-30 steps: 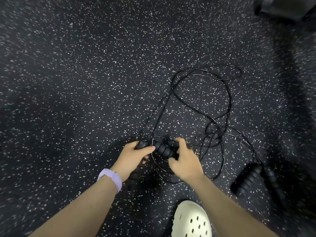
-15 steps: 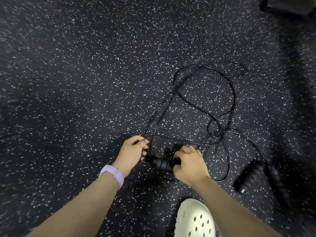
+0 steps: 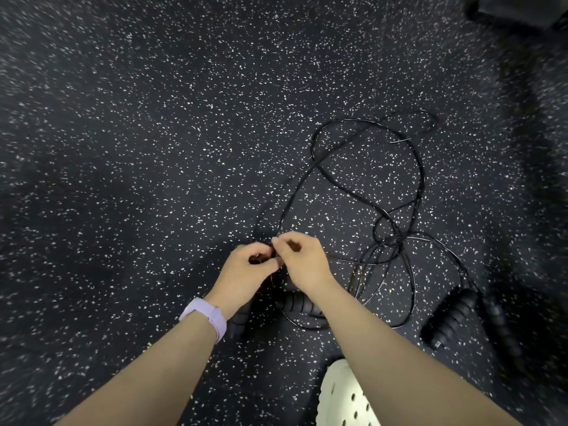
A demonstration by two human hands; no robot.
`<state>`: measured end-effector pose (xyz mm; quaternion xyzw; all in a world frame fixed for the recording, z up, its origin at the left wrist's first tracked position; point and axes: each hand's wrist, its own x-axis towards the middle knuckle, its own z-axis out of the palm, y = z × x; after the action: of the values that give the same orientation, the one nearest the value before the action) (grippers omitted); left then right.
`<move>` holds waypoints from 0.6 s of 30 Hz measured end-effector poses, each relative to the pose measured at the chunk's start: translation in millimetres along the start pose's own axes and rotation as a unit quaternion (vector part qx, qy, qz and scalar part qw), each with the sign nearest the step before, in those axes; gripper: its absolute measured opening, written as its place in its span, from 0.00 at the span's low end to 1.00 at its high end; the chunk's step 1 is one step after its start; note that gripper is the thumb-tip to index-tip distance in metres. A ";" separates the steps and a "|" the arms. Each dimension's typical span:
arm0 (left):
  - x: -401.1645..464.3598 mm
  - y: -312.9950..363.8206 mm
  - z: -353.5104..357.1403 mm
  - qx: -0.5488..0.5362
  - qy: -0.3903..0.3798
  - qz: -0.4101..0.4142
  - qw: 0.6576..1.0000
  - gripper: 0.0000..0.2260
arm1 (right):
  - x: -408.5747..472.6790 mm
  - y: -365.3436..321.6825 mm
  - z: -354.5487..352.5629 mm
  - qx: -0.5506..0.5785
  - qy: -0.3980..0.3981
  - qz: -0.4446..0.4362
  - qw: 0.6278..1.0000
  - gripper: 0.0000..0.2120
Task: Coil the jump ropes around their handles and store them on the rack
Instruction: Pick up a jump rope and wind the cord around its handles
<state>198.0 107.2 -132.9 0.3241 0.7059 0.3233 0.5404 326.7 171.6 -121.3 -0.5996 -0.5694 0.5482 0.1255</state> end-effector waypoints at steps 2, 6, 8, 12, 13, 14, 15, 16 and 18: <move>1.3 0.8 -0.3 0.046 0.036 0.028 0.998 0.13 | -0.4 -5.5 4.1 0.054 0.002 0.008 0.998 0.10; -2.1 11.2 -3.9 0.032 0.039 0.068 0.996 0.18 | -2.8 -24.1 6.7 0.219 -0.014 0.084 0.972 0.08; -6.0 18.4 -6.3 -0.052 0.018 0.048 0.997 0.17 | -2.8 -35.3 4.7 0.290 -0.042 0.105 0.950 0.09; -7.1 44.5 -20.1 -0.286 0.048 -0.041 0.956 0.18 | -2.6 -41.8 4.3 0.233 -0.064 0.097 0.966 0.12; -5.5 53.8 -27.5 -0.335 0.051 -0.051 0.939 0.18 | -5.0 -42.3 5.7 0.211 -0.099 0.097 0.968 0.16; -4.3 63.6 -36.3 -0.379 0.049 -0.055 0.922 0.17 | -8.7 -43.0 7.4 0.192 -0.141 0.104 0.966 0.21; -2.9 72.8 -45.4 -0.413 0.044 -0.055 0.908 0.16 | -13.9 -44.5 9.2 0.174 -0.189 0.112 0.960 0.25; -2.6 82.3 -54.6 -0.434 0.040 -0.053 0.898 0.16 | -19.3 -46.2 11.4 0.153 -0.238 0.118 0.952 0.29; -3.4 98.5 -70.9 -0.461 0.032 -0.044 0.886 0.16 | -29.4 -51.4 16.3 0.107 -0.310 0.120 0.937 0.35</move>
<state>140.4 154.1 -36.9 -0.0033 0.5081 0.5984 0.6195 292.9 156.2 -72.4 -0.4468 -0.4418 0.7757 -0.0599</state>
